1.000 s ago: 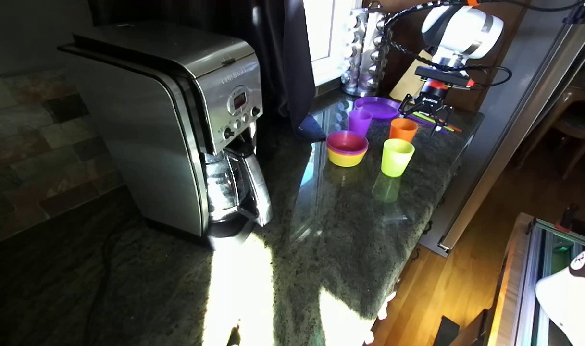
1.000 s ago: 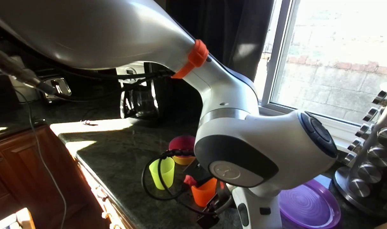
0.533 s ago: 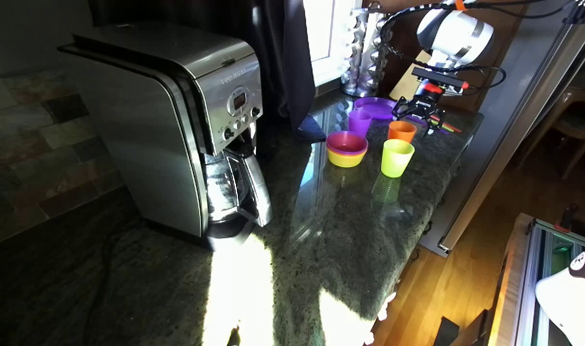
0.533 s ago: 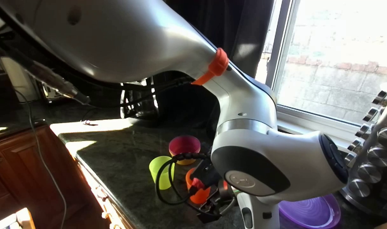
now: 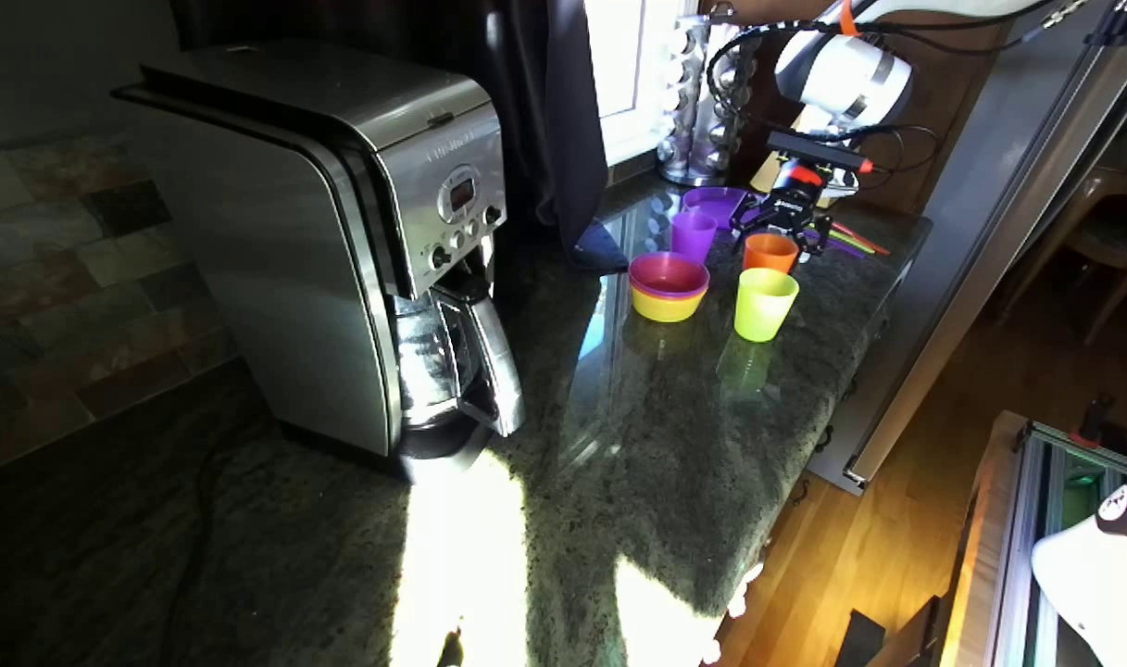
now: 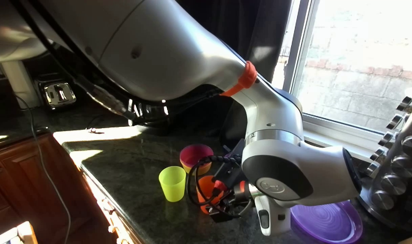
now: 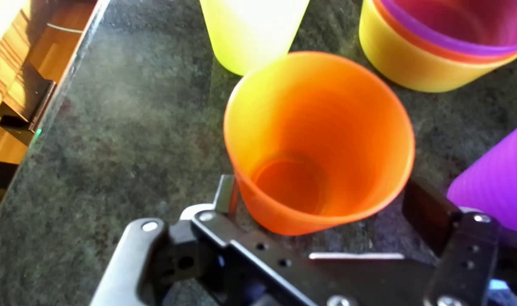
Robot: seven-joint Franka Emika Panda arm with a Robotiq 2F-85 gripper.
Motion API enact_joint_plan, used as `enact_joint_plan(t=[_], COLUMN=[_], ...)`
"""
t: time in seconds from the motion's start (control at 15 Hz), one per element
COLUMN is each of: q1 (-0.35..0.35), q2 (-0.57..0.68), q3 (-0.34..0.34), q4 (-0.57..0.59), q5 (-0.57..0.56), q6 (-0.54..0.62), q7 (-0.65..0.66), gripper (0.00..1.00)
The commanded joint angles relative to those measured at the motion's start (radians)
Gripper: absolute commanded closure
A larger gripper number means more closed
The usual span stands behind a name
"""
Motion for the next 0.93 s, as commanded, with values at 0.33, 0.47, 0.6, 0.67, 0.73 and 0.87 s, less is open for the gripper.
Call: enact_joint_plan(t=[0.33, 0.47, 0.6, 0.67, 0.73, 0.87], q1=[-0.005, 0.008, 0.013, 0.019, 0.025, 0.044], q2=[0.135, 0.092, 0.033, 0.006, -0.022, -0.075], q3=[0.0, -0.017, -0.03, -0.039, -0.048, -0.067], q4=[0.156, 0.117, 0.071, 0.051, 0.029, -0.016], q5=[-0.036, -0.036, -0.034, -0.04, -0.049, -0.085], q6=[-0.163, -0.117, -0.097, -0.078, -0.061, 0.004], q7=[0.038, 0.06, 0.065, 0.067, 0.069, 0.094], gripper=[0.34, 0.51, 0.55, 0.55, 0.55, 0.55])
